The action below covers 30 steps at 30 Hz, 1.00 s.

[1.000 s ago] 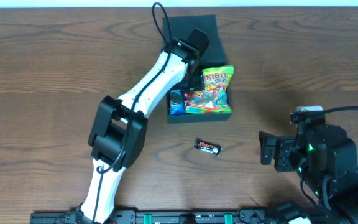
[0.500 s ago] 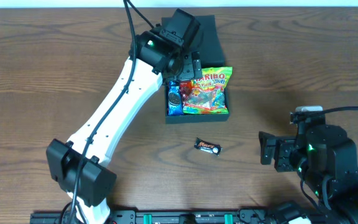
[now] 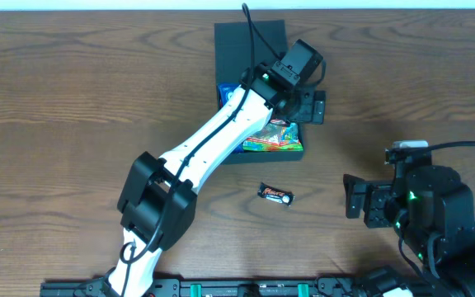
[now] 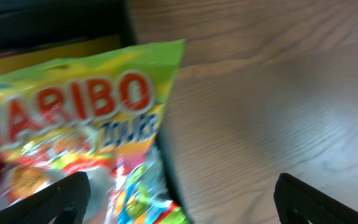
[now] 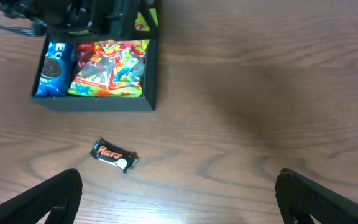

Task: Pack container
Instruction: 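Release the Oreo pack and push it down into the box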

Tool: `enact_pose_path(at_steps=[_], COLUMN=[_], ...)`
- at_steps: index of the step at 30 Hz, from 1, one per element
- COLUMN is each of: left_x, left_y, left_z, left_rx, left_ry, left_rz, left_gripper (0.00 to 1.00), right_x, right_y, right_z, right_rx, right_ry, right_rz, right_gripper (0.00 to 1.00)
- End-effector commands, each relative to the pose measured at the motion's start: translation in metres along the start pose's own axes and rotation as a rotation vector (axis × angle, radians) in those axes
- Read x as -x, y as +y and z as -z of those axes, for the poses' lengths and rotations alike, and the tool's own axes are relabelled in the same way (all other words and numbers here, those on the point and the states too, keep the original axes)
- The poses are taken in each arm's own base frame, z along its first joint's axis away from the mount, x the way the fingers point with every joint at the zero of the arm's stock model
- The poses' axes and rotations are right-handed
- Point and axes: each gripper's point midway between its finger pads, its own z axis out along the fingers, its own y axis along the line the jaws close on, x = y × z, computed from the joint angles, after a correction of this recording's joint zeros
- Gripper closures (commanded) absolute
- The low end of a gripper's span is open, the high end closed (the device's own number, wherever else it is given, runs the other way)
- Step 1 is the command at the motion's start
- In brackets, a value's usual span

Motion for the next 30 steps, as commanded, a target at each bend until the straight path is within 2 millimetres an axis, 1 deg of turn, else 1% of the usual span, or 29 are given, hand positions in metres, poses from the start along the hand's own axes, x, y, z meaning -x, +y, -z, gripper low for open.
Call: enact_pose_path(at_steps=[1,2,5,8,11,14,18,22,24,30], left_x=[-0.003,-0.003,-0.009,-0.013,-0.014,-0.009,-0.006,-0.016,-0.02,-0.009], left_y=[-0.007,-0.008,-0.02,-0.027,-0.031,-0.021,-0.001,0.019,0.025,0.027], left_z=[-0.012,-0.015,-0.021,-0.026,-0.027,-0.03,-0.045,-0.068,-0.075,-0.068], left_rx=[-0.055,-0.062,-0.131,-0.142,-0.143,-0.063,0.029,0.101,0.115,0.131], left_ry=[0.034,0.036,0.073,0.075,0.066,0.025,0.001,0.04,0.054,0.008], left_rz=[-0.019,-0.019,-0.024,-0.038,-0.068,-0.072,-0.015,0.023,0.046,0.054], left_gripper=[0.05,0.05,0.04,0.04,0.04,0.05,0.04,0.04,0.04,0.03], right_x=[0.001,0.001,0.001,0.001,0.001,0.001,0.001,0.001,0.001,0.001], right_y=[-0.001,-0.001,-0.001,-0.001,-0.001,-0.001,-0.001,-0.001,-0.001,-0.001], right_z=[0.001,0.001,0.001,0.001,0.001,0.001,0.001,0.001,0.001,0.001], right_rx=[-0.007,-0.007,-0.007,-0.007,-0.007,-0.007,-0.007,-0.007,-0.007,-0.007], right_ry=[-0.006,-0.006,-0.006,-0.006,-0.006,-0.006,-0.006,-0.006,-0.006,-0.006], right_rz=[-0.008,-0.008,-0.008,-0.008,-0.008,-0.008,-0.008,-0.008,-0.008,-0.008], right_gripper=[0.01,0.01,0.01,0.01,0.01,0.01,0.01,0.01,0.01,0.01])
